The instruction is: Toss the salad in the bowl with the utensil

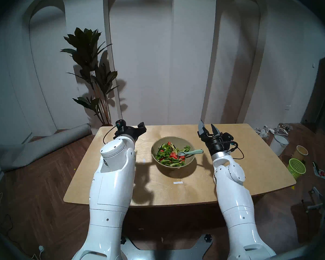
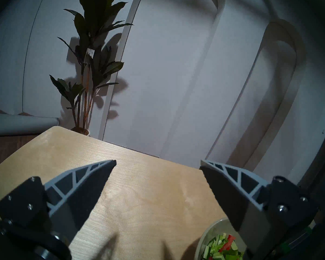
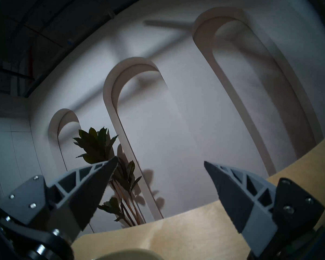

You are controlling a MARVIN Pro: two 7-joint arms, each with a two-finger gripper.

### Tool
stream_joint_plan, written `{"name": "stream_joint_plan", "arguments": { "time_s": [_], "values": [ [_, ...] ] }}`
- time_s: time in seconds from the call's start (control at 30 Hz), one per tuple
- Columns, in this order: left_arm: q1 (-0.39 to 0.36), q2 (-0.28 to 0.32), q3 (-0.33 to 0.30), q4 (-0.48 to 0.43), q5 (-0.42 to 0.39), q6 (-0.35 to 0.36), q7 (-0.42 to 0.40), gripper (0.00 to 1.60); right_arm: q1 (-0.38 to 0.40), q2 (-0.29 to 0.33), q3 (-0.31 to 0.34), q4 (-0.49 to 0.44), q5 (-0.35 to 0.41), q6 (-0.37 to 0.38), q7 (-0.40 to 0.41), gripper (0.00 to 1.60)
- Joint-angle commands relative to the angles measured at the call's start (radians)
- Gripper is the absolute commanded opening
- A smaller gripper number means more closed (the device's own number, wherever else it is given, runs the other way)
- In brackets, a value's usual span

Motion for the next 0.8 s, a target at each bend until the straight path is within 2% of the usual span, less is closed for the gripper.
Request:
{"name": "stream_joint_plan", "arguments": {
  "time_s": [0.0, 0.13, 0.2, 0.23, 0.27, 0.4, 0.43, 0.47, 0.53, 0.7, 0.77],
  "values": [
    [-0.03, 0.002, 0.008, -0.017, 0.002, 0.001, -0.006, 1.6, 0.015, 0.002, 0.002, -0.12, -0.021, 0.006, -0.031, 1.6],
    [-0.032, 0.003, 0.01, -0.017, 0.003, -0.004, -0.006, 1.6, 0.024, 0.007, 0.002, -0.16, -0.089, 0.034, -0.113, 1.6],
    [-0.033, 0.003, 0.01, -0.017, 0.003, -0.004, -0.006, 1.6, 0.028, 0.006, 0.001, -0.161, -0.1, 0.043, -0.127, 1.6],
    [-0.035, 0.008, 0.01, -0.015, 0.004, -0.01, -0.011, 1.6, 0.029, 0.014, -0.01, -0.154, -0.187, 0.032, -0.168, 1.6],
    [-0.036, 0.011, 0.012, -0.014, 0.006, -0.012, -0.013, 1.6, 0.026, 0.015, -0.018, -0.152, -0.225, 0.043, -0.193, 1.6],
    [-0.038, 0.028, 0.028, -0.004, 0.037, -0.046, -0.011, 1.6, 0.017, 0.015, -0.042, -0.138, -0.293, 0.04, -0.244, 1.6],
    [-0.037, 0.034, 0.039, 0.002, 0.057, -0.076, -0.006, 1.6, 0.013, 0.005, -0.046, -0.139, -0.292, 0.06, -0.27, 1.6],
    [-0.037, 0.046, 0.063, 0.013, 0.113, -0.126, 0.018, 1.6, 0.012, -0.007, -0.046, -0.136, -0.287, 0.09, -0.291, 1.6],
    [-0.039, 0.053, 0.075, 0.012, 0.142, -0.129, 0.027, 1.6, 0.013, -0.01, -0.043, -0.133, -0.282, 0.1, -0.294, 1.6],
    [-0.041, 0.097, 0.144, 0.039, 0.28, -0.214, 0.07, 1.6, 0.013, -0.014, -0.032, -0.144, -0.27, 0.146, -0.32, 1.6],
    [-0.048, 0.104, 0.157, 0.054, 0.312, -0.244, 0.083, 1.6, 0.014, -0.013, -0.025, -0.156, -0.263, 0.174, -0.327, 1.6]
  ]
}}
